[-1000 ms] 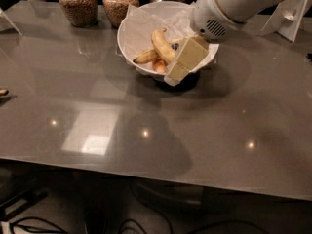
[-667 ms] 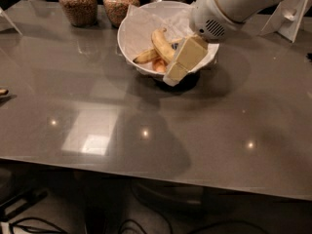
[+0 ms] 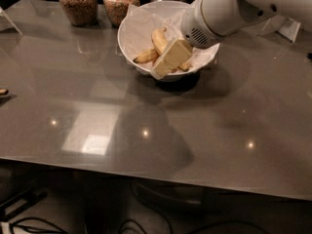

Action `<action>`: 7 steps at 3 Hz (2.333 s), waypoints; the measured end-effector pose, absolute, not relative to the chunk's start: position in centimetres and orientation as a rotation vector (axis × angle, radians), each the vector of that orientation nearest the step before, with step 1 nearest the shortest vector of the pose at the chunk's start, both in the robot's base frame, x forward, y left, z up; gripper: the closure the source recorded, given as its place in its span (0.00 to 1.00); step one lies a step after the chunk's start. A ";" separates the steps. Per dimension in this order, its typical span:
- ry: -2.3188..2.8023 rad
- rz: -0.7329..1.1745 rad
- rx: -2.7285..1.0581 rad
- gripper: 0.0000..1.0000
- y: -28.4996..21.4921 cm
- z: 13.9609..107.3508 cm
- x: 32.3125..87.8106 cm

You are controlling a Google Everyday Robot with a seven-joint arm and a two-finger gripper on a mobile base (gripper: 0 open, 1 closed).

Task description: Pick banana from white bowl

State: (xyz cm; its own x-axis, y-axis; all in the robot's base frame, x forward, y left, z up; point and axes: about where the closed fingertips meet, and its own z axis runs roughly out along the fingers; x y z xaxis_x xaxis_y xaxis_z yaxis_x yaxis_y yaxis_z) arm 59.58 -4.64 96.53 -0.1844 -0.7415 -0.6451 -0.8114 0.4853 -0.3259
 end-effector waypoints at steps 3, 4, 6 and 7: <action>1.928 0.029 -0.992 0.48 -3.3 95.2 66.8; 1.954 0.022 -0.958 0.56 -3.5 94.2 67.2; 2.013 0.033 -0.923 0.38 -3.8 92.3 67.8; 2.040 0.032 -0.913 0.40 -4.1 91.2 68.3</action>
Offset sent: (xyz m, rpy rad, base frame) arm 0.0907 0.0153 -0.0137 0.1340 -0.1659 -0.2418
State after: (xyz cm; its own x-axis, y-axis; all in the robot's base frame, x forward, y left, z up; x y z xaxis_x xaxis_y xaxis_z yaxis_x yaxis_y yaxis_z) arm 68.29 -4.05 91.24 -0.3472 -0.5914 -0.7278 -0.6137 0.7301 -0.3006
